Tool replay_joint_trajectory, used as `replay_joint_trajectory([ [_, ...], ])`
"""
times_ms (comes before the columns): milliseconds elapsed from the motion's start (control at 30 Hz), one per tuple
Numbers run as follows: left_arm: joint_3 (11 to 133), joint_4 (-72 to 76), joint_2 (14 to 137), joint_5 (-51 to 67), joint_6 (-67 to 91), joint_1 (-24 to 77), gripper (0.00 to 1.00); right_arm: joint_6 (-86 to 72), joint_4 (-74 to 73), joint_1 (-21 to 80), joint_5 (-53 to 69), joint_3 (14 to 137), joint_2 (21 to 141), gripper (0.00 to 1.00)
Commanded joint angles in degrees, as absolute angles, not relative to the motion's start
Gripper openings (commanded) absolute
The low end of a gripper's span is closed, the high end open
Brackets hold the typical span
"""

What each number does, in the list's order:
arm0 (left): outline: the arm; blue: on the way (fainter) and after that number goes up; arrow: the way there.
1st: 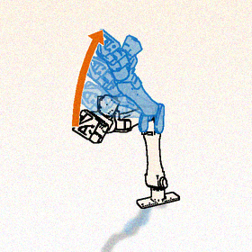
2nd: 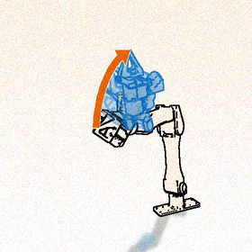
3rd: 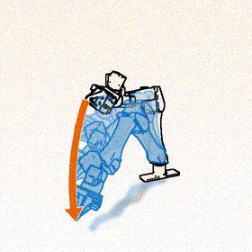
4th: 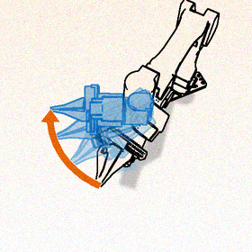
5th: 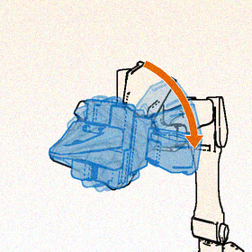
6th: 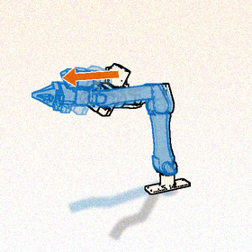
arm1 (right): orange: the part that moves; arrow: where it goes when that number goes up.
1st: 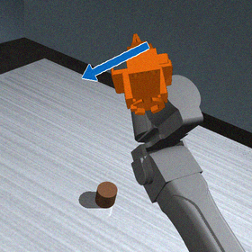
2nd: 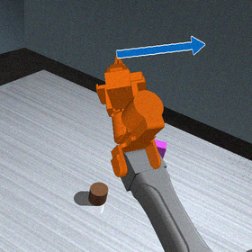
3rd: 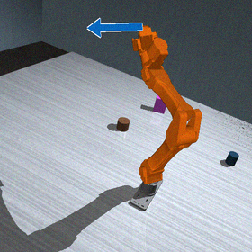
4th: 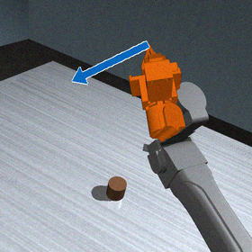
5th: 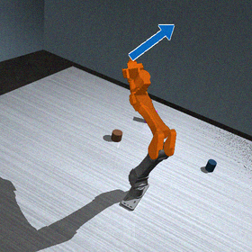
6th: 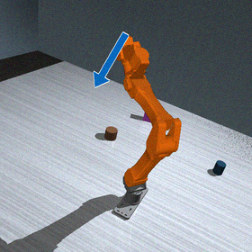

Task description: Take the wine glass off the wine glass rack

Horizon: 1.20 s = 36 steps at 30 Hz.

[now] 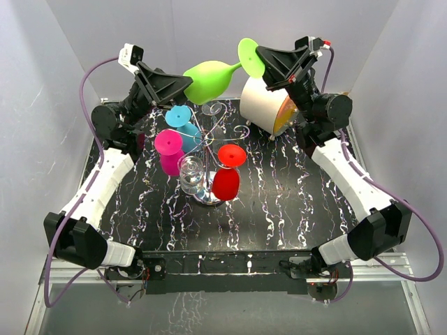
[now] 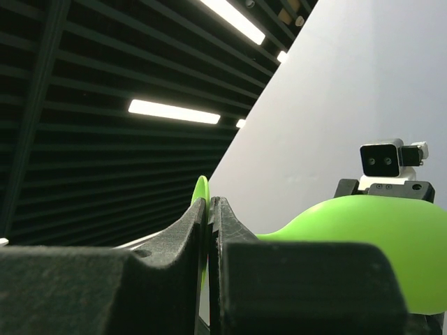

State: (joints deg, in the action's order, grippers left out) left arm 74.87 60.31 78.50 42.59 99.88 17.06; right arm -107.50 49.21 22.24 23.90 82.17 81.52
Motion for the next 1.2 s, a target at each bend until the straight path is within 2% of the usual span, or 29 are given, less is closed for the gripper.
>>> replay_joint_trajectory([
  [0, 75.2, 65.7, 77.5, 41.0, 102.1, 17.5, 0.39, -110.8, 55.6, 22.7, 23.0, 82.1, 82.5, 0.0],
  [167, 74.9, 68.2, 76.9, 39.9, 104.1, 17.5, 0.25, -111.0, 56.3, 22.7, 22.6, 81.1, 82.9, 0.01],
  [367, 74.8, 63.7, 74.6, 40.0, 101.6, 17.5, 0.0, -109.7, 56.6, 22.6, 21.8, 78.4, 82.2, 0.31],
  [533, 74.3, 59.6, 72.5, 40.2, 98.5, 17.5, 0.0, -103.7, 53.7, 22.2, 20.8, 75.4, 80.5, 0.71],
  [633, 74.9, 53.3, 70.9, 40.7, 93.9, 17.5, 0.0, -98.9, 49.5, 20.8, 20.7, 73.4, 78.6, 0.87],
  [700, 77.0, 44.7, 69.5, 41.2, 88.0, 17.5, 0.0, -95.5, 45.7, 19.6, 20.2, 71.6, 76.7, 0.94],
  [867, 88.9, 8.6, 67.0, 35.2, 61.7, 17.4, 0.0, -85.6, 35.7, 15.1, 18.4, 67.1, 72.0, 0.98],
  [1000, 105.3, -22.9, 68.7, 17.8, 40.1, 17.4, 0.0, -72.4, 20.1, 12.7, 13.8, 67.7, 68.3, 0.98],
  [1167, 115.9, -40.8, 72.8, -3.4, 24.8, 17.4, 0.0, -57.1, 7.1, 12.4, 5.8, 68.1, 64.1, 0.97],
])
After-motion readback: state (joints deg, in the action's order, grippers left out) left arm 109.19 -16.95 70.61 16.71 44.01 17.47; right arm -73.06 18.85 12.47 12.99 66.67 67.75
